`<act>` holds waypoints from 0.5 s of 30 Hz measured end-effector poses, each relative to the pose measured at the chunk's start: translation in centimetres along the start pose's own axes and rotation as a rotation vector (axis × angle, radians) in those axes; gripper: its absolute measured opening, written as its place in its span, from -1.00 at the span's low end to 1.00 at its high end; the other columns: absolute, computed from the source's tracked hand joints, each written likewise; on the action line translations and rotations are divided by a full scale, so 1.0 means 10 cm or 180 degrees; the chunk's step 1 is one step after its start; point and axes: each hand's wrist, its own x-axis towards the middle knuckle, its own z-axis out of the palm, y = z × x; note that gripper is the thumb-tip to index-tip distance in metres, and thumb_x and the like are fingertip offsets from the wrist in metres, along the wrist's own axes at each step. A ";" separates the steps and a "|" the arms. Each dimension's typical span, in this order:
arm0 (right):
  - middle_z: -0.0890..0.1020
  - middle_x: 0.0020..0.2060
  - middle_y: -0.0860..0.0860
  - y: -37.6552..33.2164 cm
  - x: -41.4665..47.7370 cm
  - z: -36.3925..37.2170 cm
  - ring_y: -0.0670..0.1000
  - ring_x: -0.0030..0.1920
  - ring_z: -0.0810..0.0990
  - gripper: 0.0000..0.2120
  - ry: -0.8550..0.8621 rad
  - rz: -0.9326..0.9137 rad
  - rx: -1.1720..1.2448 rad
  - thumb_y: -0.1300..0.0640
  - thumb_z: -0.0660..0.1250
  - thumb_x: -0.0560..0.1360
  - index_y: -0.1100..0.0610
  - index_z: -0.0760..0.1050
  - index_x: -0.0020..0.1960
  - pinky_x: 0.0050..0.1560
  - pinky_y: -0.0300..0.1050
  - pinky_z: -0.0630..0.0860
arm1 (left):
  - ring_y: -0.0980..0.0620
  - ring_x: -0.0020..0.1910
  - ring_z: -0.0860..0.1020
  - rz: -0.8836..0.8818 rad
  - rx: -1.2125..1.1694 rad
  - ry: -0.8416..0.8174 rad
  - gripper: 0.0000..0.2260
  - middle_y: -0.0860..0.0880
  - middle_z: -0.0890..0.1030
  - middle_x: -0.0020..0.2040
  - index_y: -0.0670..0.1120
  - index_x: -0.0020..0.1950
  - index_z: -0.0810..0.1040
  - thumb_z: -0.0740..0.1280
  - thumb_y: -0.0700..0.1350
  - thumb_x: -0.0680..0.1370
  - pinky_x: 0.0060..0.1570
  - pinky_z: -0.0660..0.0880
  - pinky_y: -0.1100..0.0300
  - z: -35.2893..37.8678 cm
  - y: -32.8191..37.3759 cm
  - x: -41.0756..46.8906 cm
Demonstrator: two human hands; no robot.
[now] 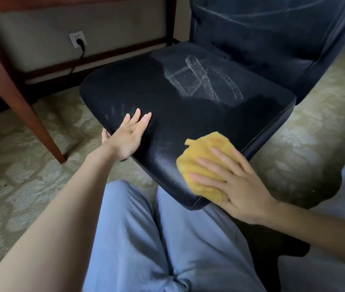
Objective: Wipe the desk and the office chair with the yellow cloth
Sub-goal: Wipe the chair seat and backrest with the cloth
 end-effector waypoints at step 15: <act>0.03 0.51 -0.22 1.26 1.09 0.13 -0.06 0.52 -0.13 -0.49 -0.1028 0.2499 0.0654 -0.19 -0.15 0.60 -0.16 -0.05 0.53 0.47 0.09 -0.16 | 0.26 0.50 -0.20 0.0179 -0.0070 0.0281 -0.59 0.36 -0.10 0.51 0.48 0.41 0.04 -0.21 0.33 0.56 0.39 -0.28 -0.23 0.12 -0.10 0.02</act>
